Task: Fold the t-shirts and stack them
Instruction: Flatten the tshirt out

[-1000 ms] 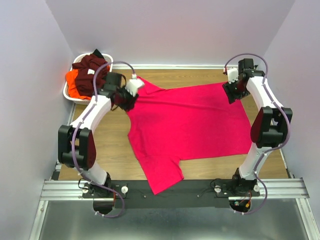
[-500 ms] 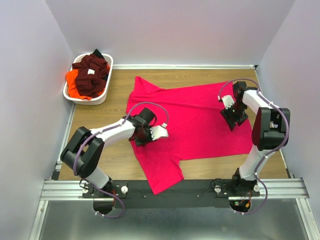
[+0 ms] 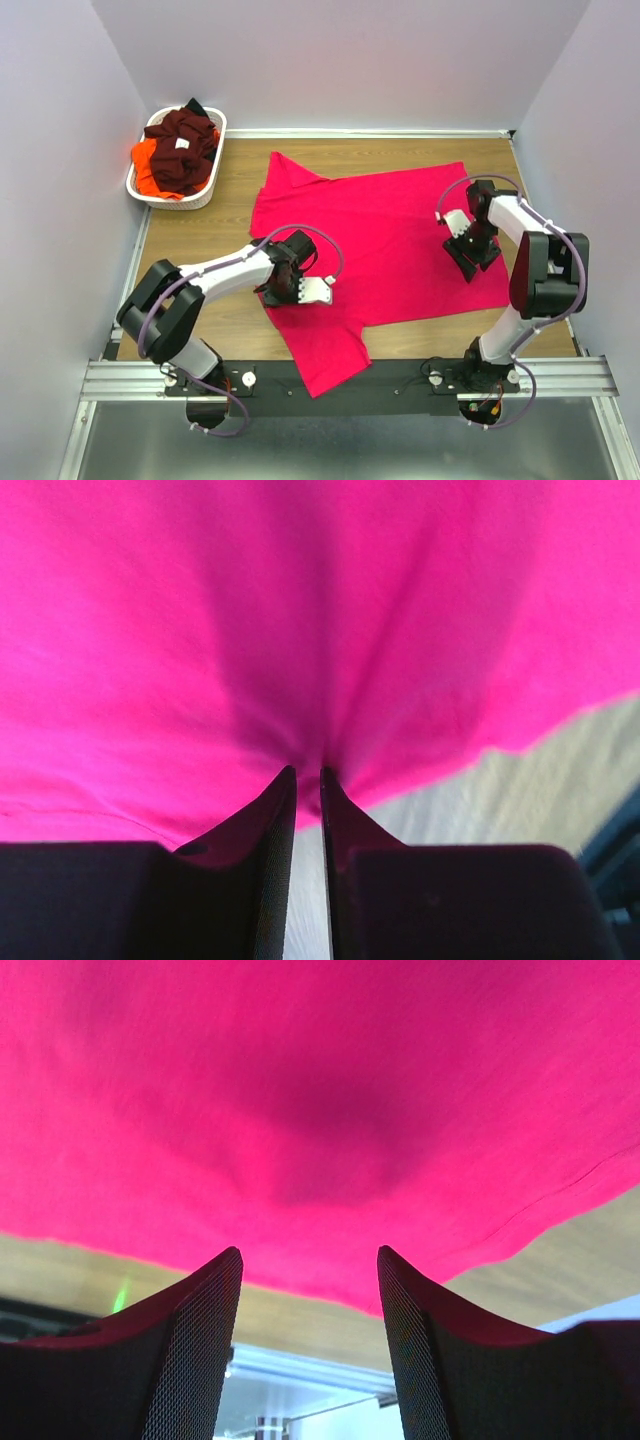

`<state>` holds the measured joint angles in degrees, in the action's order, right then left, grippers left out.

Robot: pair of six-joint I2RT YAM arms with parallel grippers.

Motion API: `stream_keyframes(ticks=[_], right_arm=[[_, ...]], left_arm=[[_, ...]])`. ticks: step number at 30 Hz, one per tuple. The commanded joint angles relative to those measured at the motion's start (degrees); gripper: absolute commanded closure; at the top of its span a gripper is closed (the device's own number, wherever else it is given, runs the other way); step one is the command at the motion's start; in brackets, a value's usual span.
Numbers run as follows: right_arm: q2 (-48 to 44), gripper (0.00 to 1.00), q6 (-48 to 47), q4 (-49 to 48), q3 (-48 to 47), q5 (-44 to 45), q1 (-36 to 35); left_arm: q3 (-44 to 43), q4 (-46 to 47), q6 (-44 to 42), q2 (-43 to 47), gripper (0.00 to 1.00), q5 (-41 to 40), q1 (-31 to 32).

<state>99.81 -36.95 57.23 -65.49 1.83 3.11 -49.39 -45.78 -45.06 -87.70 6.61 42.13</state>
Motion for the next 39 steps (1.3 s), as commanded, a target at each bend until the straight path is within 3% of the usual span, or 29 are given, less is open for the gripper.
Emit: stream_keyframes(ticks=[1, 5, 9, 14, 20, 23, 34, 39], right_arm=[[-3.65, 0.36, -2.42, 4.81, 2.82, -0.33, 0.49], [-6.47, 0.35, -3.39, 8.33, 1.78, -3.13, 0.49], [-7.70, 0.35, -2.00, 9.04, -3.56, -5.51, 0.49], [-3.93, 0.42, -1.46, 7.47, -5.79, -5.00, 0.49], [-0.93, 0.51, -0.23, 1.40, -2.10, -2.18, 0.49], [-0.76, 0.53, -0.32, -0.36, 1.75, -0.51, 0.49], [-6.03, 0.53, -2.34, -1.25, 13.28, 1.16, 0.49], [-8.75, 0.53, -2.26, 0.24, 14.00, 0.37, 0.49]], left_arm=[[-0.62, -7.13, -3.46, 2.45, 0.77, -1.07, 0.24], [-2.11, -9.41, -5.39, 2.80, 0.75, -0.37, -1.61], [-13.06, -11.08, -6.89, 2.80, 0.66, 5.40, -7.48], [-21.54, -4.34, -0.05, -0.98, 0.60, 7.90, -13.38], [-25.22, 8.07, 10.15, -7.65, 0.59, 4.28, -16.98], [-31.81, 9.39, 14.64, -12.57, 0.58, 7.62, -22.25], [-46.67, 13.26, 22.73, -25.13, 0.55, 9.56, -27.62], [-50.29, 10.37, 22.83, -27.97, 0.52, 15.68, -29.12]])
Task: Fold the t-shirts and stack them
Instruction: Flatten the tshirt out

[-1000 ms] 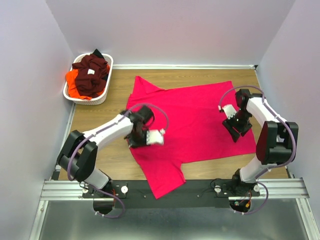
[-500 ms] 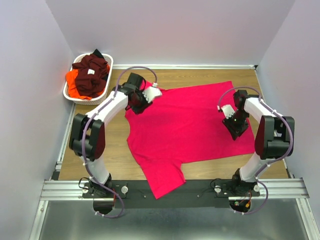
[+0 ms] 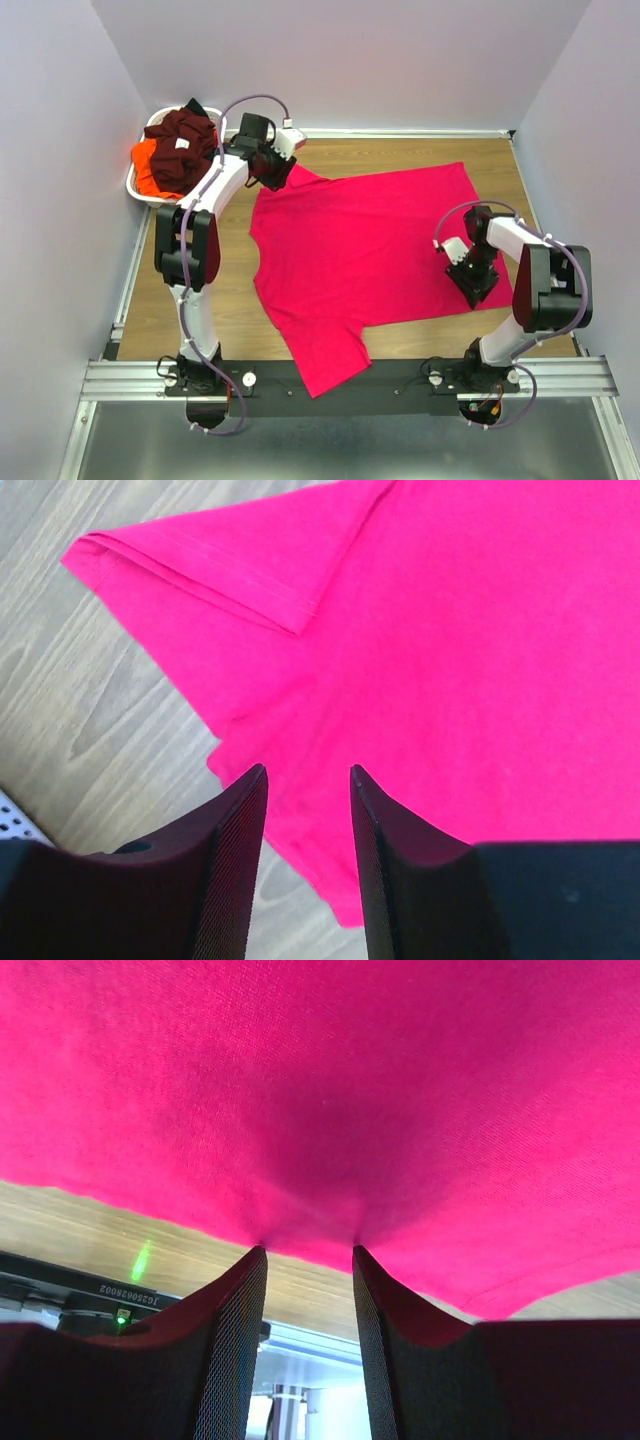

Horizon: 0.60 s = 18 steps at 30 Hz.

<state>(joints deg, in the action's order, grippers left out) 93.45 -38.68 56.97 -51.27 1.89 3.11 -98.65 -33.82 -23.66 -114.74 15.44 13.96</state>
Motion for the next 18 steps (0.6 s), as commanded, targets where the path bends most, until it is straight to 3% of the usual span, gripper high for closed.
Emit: stream_keyframes(ticks=[1, 6, 9, 12, 18], right_arm=[[-3.09, 0.53, -0.09, 1.55, -2.76, -1.09, 0.49], [-3.63, 0.53, 1.23, 9.54, -16.12, -9.09, 0.58], [-2.14, 0.53, 1.50, 10.18, -22.11, -9.10, 0.58], [1.46, 0.53, 0.27, 9.04, -22.92, -5.68, 0.58], [4.72, 0.56, -1.22, 1.05, -17.39, 0.83, 0.84]], left_arm=[[0.03, -1.94, 0.81, -0.23, 0.51, 8.54, -0.95], [13.79, -3.96, -6.55, 9.85, 0.50, 13.56, 0.55], [22.34, -4.58, -8.50, 14.18, 0.51, 12.86, 1.77], [30.15, -4.68, -10.18, 19.71, 0.52, 9.80, 3.44], [37.29, -4.68, -9.66, 22.36, 0.52, 8.12, 4.76]])
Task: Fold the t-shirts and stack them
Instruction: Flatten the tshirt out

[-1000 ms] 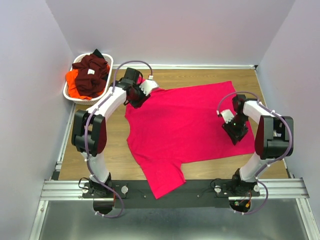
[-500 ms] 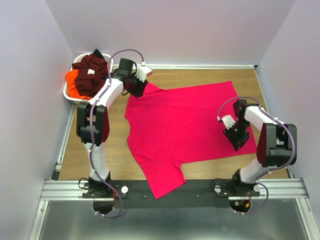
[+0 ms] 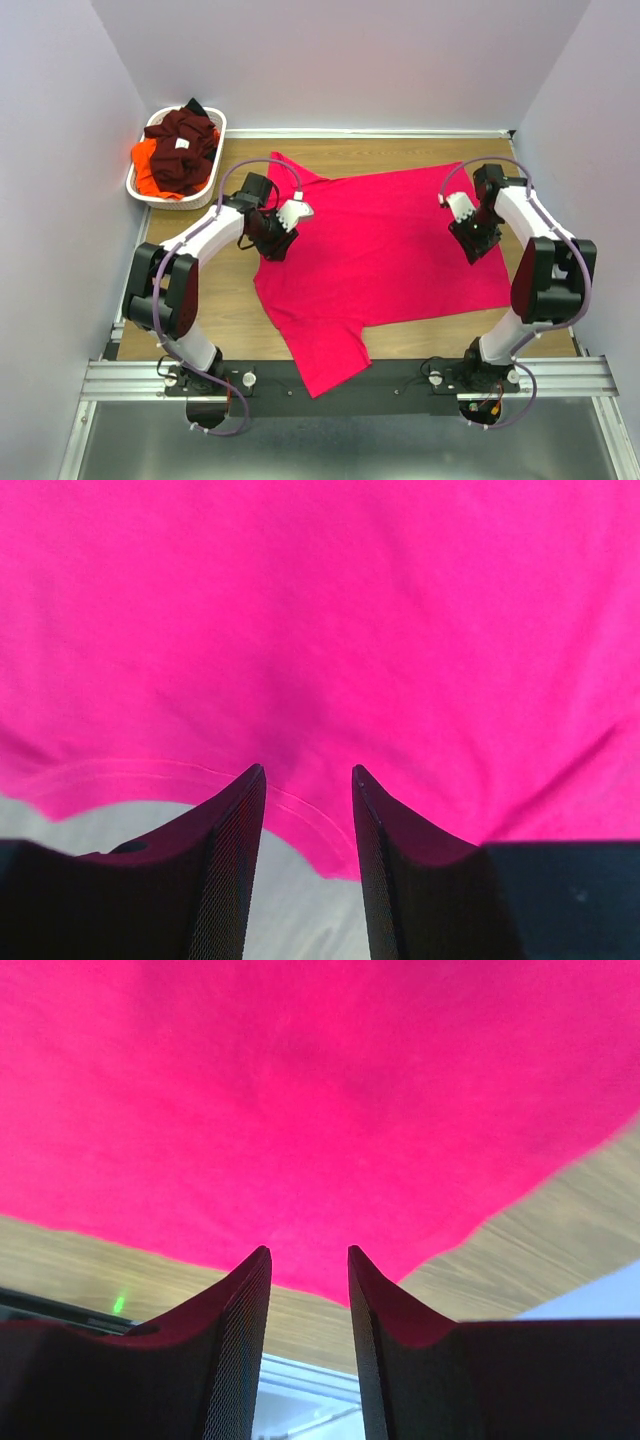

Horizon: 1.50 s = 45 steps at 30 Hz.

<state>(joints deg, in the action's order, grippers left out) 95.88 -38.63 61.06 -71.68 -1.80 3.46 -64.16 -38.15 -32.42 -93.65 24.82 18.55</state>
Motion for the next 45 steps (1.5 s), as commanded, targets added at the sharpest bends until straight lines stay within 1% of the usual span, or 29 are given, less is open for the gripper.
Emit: stream_keyframes(ticks=[1, 8, 11, 12, 18, 22, 25, 26, 30, 36, 43, 45], right_arm=[[2.91, 0.57, -1.44, -4.27, 4.34, 4.88, 0.58], [4.41, 0.57, -1.18, -6.56, 7.51, 5.32, 0.67], [4.67, 0.57, -1.01, -6.65, 8.92, 4.53, 0.58], [4.58, 0.57, -0.66, -6.48, 10.14, 4.18, 0.58], [2.22, 0.53, 0.48, -5.60, 13.58, 2.07, -0.91], [0.81, 0.51, 1.97, -1.48, 10.96, -3.55, -1.09], [0.01, 0.50, 3.47, 1.69, 6.04, -6.54, -1.09], [0.10, 0.50, 4.00, 2.13, 3.50, -7.33, -1.09], [1.68, 0.50, 4.00, 2.66, 1.10, -5.76, -1.09], [3.09, 0.53, 2.51, 0.20, 4.44, -4.00, -1.09], [0.81, 0.54, 0.49, -3.48, 12.87, -0.22, -1.09], [0.37, 0.55, 0.05, -5.68, 17.00, 1.44, -1.09]], left_arm=[[4.29, 0.61, -0.45, 1.36, 0.52, -1.96, 0.18], [7.91, 1.41, 0.52, -1.36, 0.52, -8.64, 0.44], [8.79, 1.59, 0.78, -3.20, 0.54, -12.77, 0.44], [9.14, 1.50, 0.70, -3.73, 0.54, -14.78, 0.26], [9.23, 1.68, -1.67, -7.86, 0.58, -20.58, -1.23], [5.64, 1.24, -4.39, -10.50, 0.58, -23.94, -3.77], [2.21, 0.10, -6.51, -13.05, 0.58, -24.38, -5.97], [1.42, -0.34, -7.03, -13.31, 0.59, -26.47, -6.67], [-1.14, -1.66, -8.79, -13.76, 0.58, -27.80, -7.38], [-3.34, -3.07, -8.71, -13.49, 0.54, -26.32, -8.00], [-1.67, -3.25, -8.45, -12.26, 0.53, -25.08, -7.91], [-0.18, -2.98, -8.27, -11.47, 0.53, -25.08, -7.91]])
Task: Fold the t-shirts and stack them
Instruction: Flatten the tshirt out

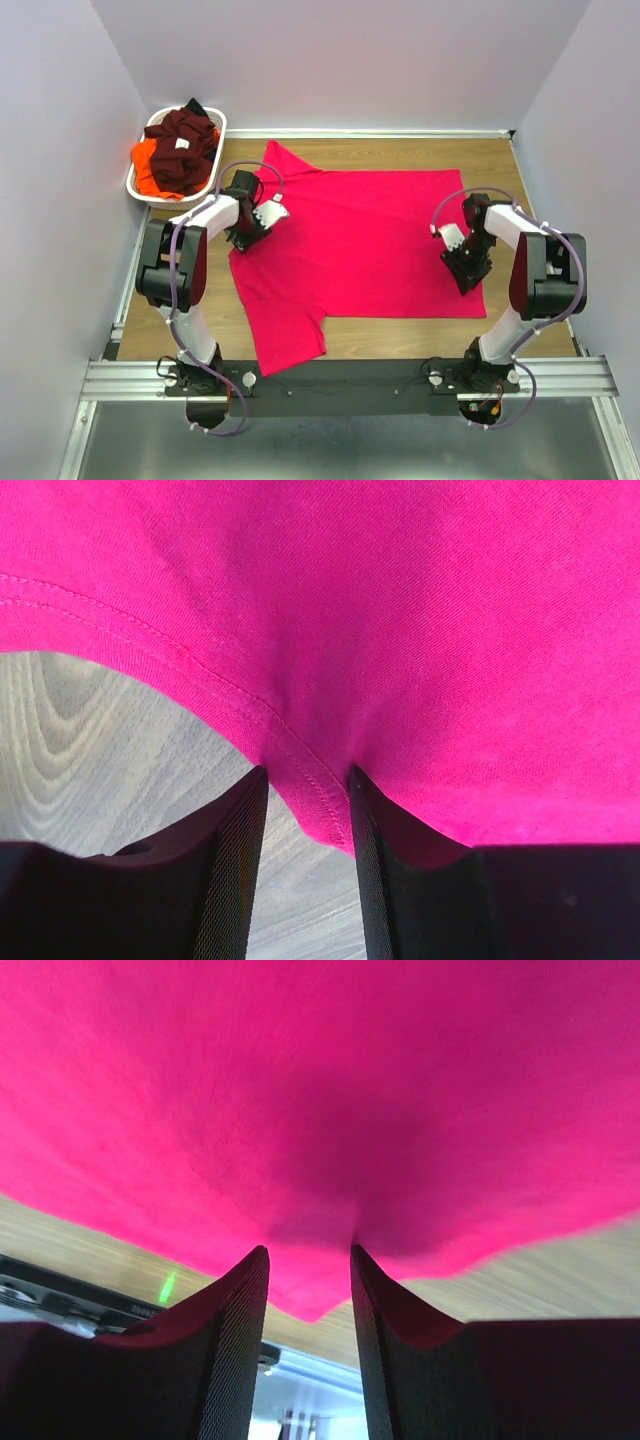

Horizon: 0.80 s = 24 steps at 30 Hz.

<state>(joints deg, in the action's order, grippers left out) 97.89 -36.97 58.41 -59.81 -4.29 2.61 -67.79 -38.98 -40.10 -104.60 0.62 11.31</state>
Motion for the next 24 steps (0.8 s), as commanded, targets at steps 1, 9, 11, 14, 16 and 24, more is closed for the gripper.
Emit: stream_keyframes(ticks=[1, 9, 11, 14, 16, 24], right_arm=[[-1.82, 0.55, -1.96, -3.74, 6.27, 3.94, -0.24], [-4.19, 0.55, -3.63, -5.77, 11.12, 9.30, -0.15], [-4.89, 0.55, -3.99, -5.68, 11.30, 9.83, -0.15], [-5.69, 0.55, -4.34, -5.50, 11.21, 10.18, -0.15], [-6.12, 0.55, -4.25, -5.42, 10.60, 9.92, -0.15], [-2.89, 0.25, -0.21, 1.35, -12.49, -4.40, 0.29]], left_arm=[[3.98, -2.06, -0.60, -0.26, 0.53, 0.77, -0.68], [10.65, -2.42, 0.19, 4.22, 0.53, 3.33, -0.68], [12.14, -2.41, 0.28, 5.54, 0.53, 3.68, -0.68], [12.95, -2.68, 0.28, 6.95, 0.52, 4.47, -0.68], [12.51, -3.29, 0.37, 7.39, 0.51, 5.78, -0.68], [-12.77, -10.85, -0.07, 6.78, 0.40, 17.47, -0.85]])
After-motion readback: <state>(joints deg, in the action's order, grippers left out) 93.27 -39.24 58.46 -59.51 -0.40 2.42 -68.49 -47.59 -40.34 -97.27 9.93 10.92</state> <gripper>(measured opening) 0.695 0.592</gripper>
